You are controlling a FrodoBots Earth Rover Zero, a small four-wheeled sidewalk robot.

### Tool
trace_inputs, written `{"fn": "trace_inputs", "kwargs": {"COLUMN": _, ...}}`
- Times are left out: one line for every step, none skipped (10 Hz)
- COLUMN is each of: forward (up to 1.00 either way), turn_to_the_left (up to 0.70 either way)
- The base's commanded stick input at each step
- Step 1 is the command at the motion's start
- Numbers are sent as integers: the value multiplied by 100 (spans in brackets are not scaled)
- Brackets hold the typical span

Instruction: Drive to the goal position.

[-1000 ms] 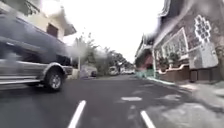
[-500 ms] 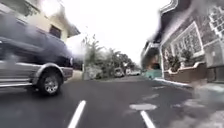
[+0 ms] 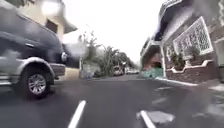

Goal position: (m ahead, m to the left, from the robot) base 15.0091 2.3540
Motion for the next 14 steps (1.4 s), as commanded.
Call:
{"fn": "trace_inputs", "kwargs": {"forward": 100, "turn_to_the_left": -33}}
{"fn": "trace_inputs", "kwargs": {"forward": 100, "turn_to_the_left": -3}}
{"fn": "trace_inputs", "kwargs": {"forward": 100, "turn_to_the_left": 17}}
{"fn": "trace_inputs", "kwargs": {"forward": 100, "turn_to_the_left": 20}}
{"fn": "trace_inputs", "kwargs": {"forward": 100, "turn_to_the_left": 17}}
{"fn": "trace_inputs", "kwargs": {"forward": 100, "turn_to_the_left": 19}}
{"fn": "trace_inputs", "kwargs": {"forward": 100, "turn_to_the_left": 19}}
{"fn": "trace_inputs", "kwargs": {"forward": 100, "turn_to_the_left": 16}}
{"fn": "trace_inputs", "kwargs": {"forward": 100, "turn_to_the_left": -6}}
{"fn": "trace_inputs", "kwargs": {"forward": 100, "turn_to_the_left": -21}}
{"fn": "trace_inputs", "kwargs": {"forward": 100, "turn_to_the_left": -32}}
{"fn": "trace_inputs", "kwargs": {"forward": 100, "turn_to_the_left": -40}}
{"fn": "trace_inputs", "kwargs": {"forward": 100, "turn_to_the_left": -39}}
{"fn": "trace_inputs", "kwargs": {"forward": 100, "turn_to_the_left": -40}}
